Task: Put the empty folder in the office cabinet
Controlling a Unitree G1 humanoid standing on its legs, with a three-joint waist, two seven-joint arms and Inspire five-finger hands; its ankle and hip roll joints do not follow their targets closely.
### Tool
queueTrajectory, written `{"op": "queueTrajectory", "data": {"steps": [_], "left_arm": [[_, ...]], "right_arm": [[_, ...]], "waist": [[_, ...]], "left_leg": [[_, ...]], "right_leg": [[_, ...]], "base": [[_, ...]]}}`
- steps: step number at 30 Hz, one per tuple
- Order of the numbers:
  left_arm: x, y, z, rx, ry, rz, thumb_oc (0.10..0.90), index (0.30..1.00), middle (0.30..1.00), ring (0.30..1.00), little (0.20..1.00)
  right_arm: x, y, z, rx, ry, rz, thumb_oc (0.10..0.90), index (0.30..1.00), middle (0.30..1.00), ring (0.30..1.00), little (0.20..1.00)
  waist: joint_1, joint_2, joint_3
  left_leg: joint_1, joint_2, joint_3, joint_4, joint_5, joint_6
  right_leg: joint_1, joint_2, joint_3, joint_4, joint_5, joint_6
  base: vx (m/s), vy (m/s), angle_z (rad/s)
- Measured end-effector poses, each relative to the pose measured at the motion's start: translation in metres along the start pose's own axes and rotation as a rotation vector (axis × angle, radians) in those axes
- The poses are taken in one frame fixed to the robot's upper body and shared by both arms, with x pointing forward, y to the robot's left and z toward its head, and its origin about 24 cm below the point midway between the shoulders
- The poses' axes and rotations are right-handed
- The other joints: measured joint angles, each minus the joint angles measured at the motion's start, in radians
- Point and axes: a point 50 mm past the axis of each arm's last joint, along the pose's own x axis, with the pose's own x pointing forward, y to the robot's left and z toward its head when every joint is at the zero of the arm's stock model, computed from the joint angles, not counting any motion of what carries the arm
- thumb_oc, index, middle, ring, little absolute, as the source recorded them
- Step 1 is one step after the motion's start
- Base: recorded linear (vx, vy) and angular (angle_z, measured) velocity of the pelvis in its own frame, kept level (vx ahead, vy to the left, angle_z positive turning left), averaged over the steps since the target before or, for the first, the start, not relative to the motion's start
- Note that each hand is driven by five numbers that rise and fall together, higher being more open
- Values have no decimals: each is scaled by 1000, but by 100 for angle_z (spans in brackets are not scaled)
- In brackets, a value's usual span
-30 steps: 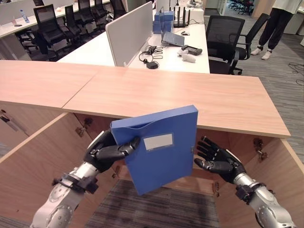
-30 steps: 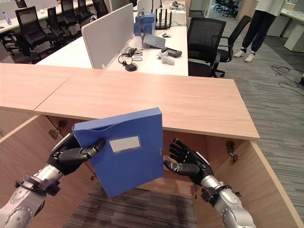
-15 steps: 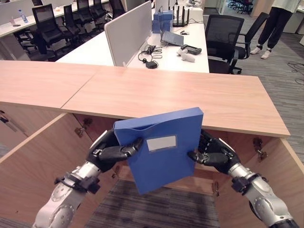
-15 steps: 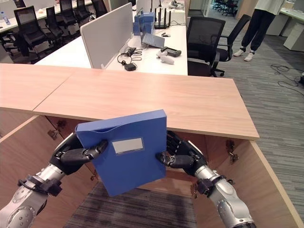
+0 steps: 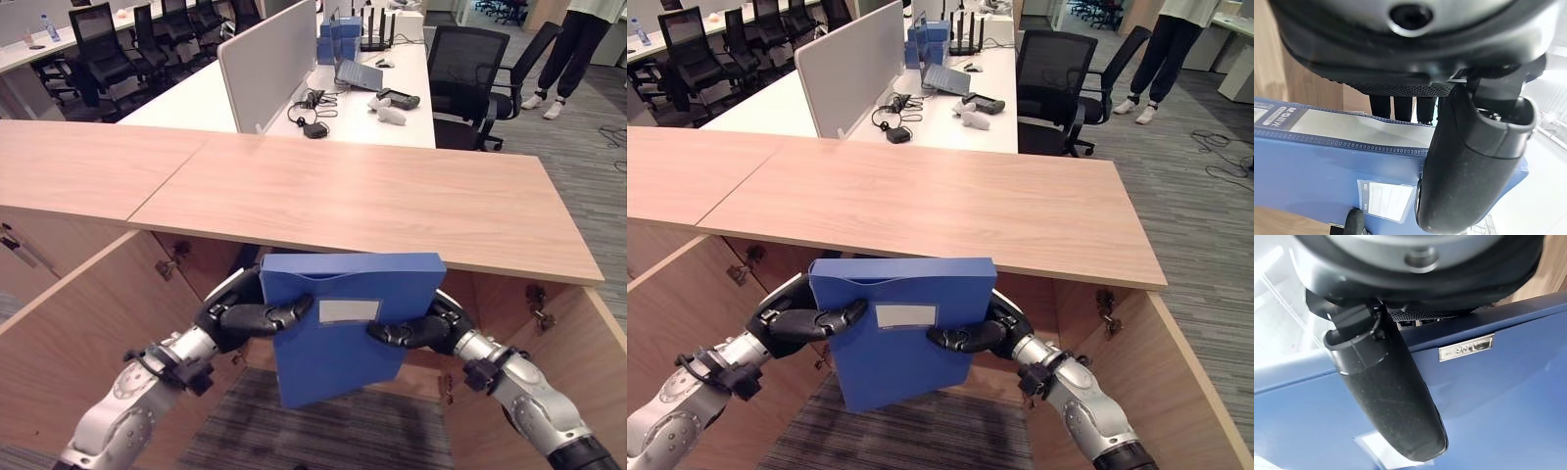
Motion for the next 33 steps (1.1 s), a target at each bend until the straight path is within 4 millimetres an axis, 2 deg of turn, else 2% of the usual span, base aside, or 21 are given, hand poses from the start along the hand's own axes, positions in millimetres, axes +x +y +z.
{"op": "queueTrajectory", "data": {"steps": [6, 8, 9, 10, 11, 12, 15, 19, 33], "left_arm": [[13, 1, 16, 78, 40, -55, 400, 300, 300, 300, 300], [15, 0, 13, 36, 23, -57, 400, 300, 300, 300, 300], [18, 0, 1, -44, -18, -34, 400, 300, 300, 300, 300], [18, 0, -1, -60, -22, -26, 400, 300, 300, 300, 300], [16, -2, -13, -117, -43, 1, 400, 300, 300, 300, 300], [15, -1, -20, -151, -56, 28, 400, 300, 300, 300, 300], [6, -1, -34, -242, -116, 114, 400, 300, 300, 300, 300], [6, 0, -34, -273, -149, 126, 400, 300, 300, 300, 300], [6, -2, -37, -298, -163, 133, 400, 300, 300, 300, 300]], "right_arm": [[2, 9, -13, 15, 100, 61, 800, 900, 900, 900, 900], [3, 12, -18, 31, 119, 71, 800, 900, 900, 900, 900], [5, 13, -22, 73, 102, 55, 800, 900, 900, 900, 900], [5, 10, -22, 78, 98, 40, 765, 848, 848, 848, 848], [7, 12, -27, 131, 54, 4, 637, 655, 655, 655, 655], [7, 9, -27, 150, 33, -28, 400, 300, 300, 300, 300], [13, 13, -23, 183, -49, -42, 400, 300, 300, 300, 300], [16, 13, -15, 170, -108, -43, 400, 300, 300, 300, 300], [17, 14, -14, 163, -123, -55, 400, 300, 300, 300, 300]], "waist": [[0, -10, 6], [-1, -10, 6], [-1, -10, 6], [0, -12, 7], [-4, -14, 9], [-1, -14, 9], [-3, -16, 10], [10, -16, 10], [21, -15, 10]], "left_leg": [[-2, -1, -11, 0, 6, -1], [-3, -1, -11, 0, 6, -1], [-3, -1, -11, 0, 6, -2], [-3, -1, -11, 0, 6, -2], [-3, -2, -10, 0, 6, -2], [-3, -2, -10, 0, 6, -2], [-2, -5, -10, 0, 7, -2], [-4, -3, -10, 0, 6, -1], [-5, -3, -10, 0, 7, -1]], "right_leg": [[2, 0, -10, 0, 0, 0], [2, 0, -10, 0, 0, 0], [2, 0, -10, 0, 0, 0], [1, 0, -10, 0, 0, 0], [1, 0, -9, 0, 0, 0], [-1, 0, -9, 0, 0, 0], [-2, 0, -9, 0, 0, 0], [2, -2, -9, 0, 0, 0], [1, -1, -9, 0, 0, 0]], "base": [[-22, 12, 5], [0, 0, 0], [0, 0, 0], [0, 0, 0], [0, 0, 0], [0, 0, 0], [0, 0, 0], [0, 0, 0], [0, 0, 0]]}}
